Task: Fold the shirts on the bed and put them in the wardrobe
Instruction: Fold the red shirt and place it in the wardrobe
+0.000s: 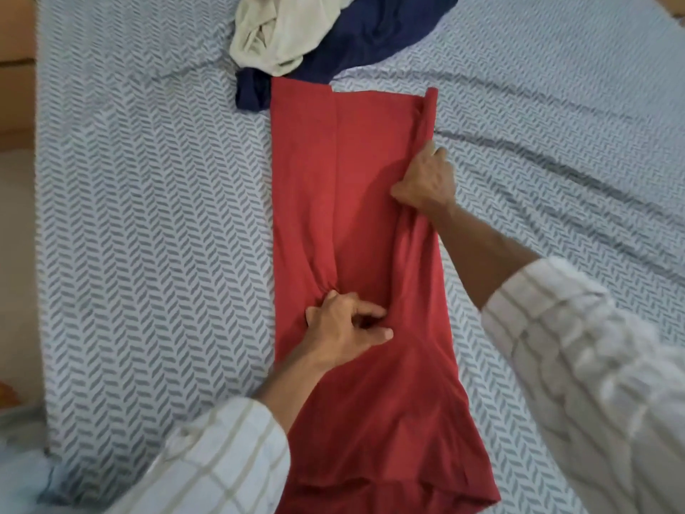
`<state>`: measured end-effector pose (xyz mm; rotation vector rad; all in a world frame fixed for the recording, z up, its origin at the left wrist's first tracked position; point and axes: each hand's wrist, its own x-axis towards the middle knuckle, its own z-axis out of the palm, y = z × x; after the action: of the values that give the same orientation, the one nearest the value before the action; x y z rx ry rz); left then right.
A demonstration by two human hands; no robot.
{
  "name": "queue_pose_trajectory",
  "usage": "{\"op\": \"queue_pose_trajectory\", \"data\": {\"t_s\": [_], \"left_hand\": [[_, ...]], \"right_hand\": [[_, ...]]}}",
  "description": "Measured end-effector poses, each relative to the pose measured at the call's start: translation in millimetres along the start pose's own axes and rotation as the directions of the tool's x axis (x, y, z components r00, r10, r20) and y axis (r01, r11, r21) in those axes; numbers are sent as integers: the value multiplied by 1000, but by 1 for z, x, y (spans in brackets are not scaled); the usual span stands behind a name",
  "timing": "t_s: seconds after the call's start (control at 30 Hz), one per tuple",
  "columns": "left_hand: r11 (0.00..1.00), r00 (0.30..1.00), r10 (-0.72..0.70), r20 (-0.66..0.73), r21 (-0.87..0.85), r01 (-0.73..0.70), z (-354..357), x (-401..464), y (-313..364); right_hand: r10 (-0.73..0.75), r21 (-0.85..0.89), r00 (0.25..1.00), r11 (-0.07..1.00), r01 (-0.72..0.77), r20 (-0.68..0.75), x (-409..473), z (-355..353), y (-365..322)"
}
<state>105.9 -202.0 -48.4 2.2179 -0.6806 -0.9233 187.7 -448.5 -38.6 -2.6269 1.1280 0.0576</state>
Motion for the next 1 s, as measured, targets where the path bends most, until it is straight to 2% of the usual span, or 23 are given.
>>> {"op": "queue_pose_trajectory", "data": {"t_s": [0.13,0.27,0.37,0.43,0.53,0.63,0.73,0.9,1.0], "left_hand": [[997,1000,27,1,-76,-27,4,-1,-5],[995,998,53,-33,-87,-55,10,2,-10],[994,998,51,-43,-99,-55,11,3,-9],[989,997,58,-59,-131,-66,13,2,-10],[979,995,35,-93,-196,-53,15,-1,-11],[990,992,81,-96,-106,-91,16,-1,-12],[991,989,90,-113,-87,-101,17,-1,-13],[993,991,78,-111,-84,-87,21,0,-15],[995,993,70,-100,-69,-78,22,1,-16]], "right_hand": [[68,-91,991,993,-78,-111,64,-4,-3],[14,-108,965,993,-43,-261,97,-26,-8],[16,35,941,999,-5,-339,109,-35,-24],[-33,125,930,989,84,-366,111,-33,-39],[-91,176,951,973,148,-295,110,-14,-60],[-73,179,990,979,93,-118,102,10,-70],[-112,82,984,989,123,-136,100,13,-74],[-14,346,984,935,75,-175,116,18,-81],[-64,331,989,938,104,-130,105,16,-76]]}}
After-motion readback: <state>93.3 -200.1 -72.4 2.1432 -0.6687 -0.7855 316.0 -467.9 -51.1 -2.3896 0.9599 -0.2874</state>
